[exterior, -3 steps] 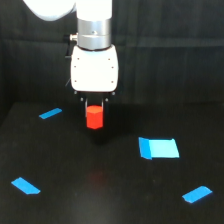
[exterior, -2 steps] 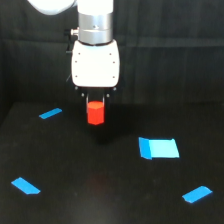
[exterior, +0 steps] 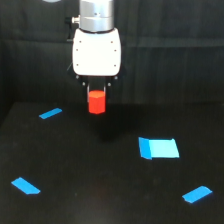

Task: Pick up the red object from the table

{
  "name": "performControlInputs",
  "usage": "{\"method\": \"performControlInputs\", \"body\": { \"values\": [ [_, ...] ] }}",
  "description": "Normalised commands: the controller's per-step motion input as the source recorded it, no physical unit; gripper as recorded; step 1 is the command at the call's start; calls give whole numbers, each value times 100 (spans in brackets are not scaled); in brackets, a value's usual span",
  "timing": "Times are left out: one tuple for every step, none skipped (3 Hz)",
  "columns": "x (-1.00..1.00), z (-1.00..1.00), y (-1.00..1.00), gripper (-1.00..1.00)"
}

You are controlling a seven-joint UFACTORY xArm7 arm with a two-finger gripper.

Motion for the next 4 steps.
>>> {"method": "performControlInputs", "body": {
  "values": [
    [-14, 40, -11, -92],
    [-7, 39, -8, -95],
    [-2, 41, -13, -93],
    [-1, 43, -3, -95]
  ]
}}
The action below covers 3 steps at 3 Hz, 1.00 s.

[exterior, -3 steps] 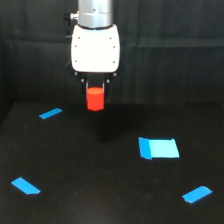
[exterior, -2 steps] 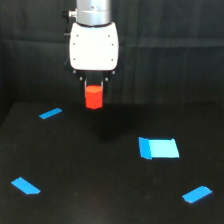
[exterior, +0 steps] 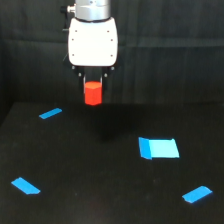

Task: Pick up the red object from the table

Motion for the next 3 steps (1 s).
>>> {"method": "performControlInputs", "body": {
  "values": [
    [2, 34, -6, -97],
    [10, 24, -5, -99],
    [-11, 30, -9, -100]
  ]
}}
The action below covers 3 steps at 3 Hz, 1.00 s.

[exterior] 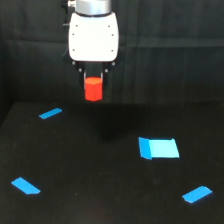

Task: Pick up the red object from the table

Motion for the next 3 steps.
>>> {"method": "performControlInputs", "body": {
  "values": [
    [2, 31, -1, -94],
    [5, 36, -5, -98],
    [-5, 27, 2, -97]
  ]
}}
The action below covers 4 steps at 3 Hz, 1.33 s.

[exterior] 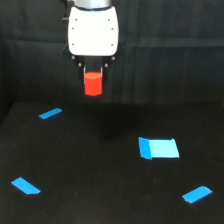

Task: Pick up the red object from the table

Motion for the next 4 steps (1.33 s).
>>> {"method": "performControlInputs", "body": {
  "values": [
    [-7, 23, 4, -100],
    [2, 23, 2, -93],
    [-7, 28, 5, -100],
    [-9, 20, 7, -98]
  ]
}}
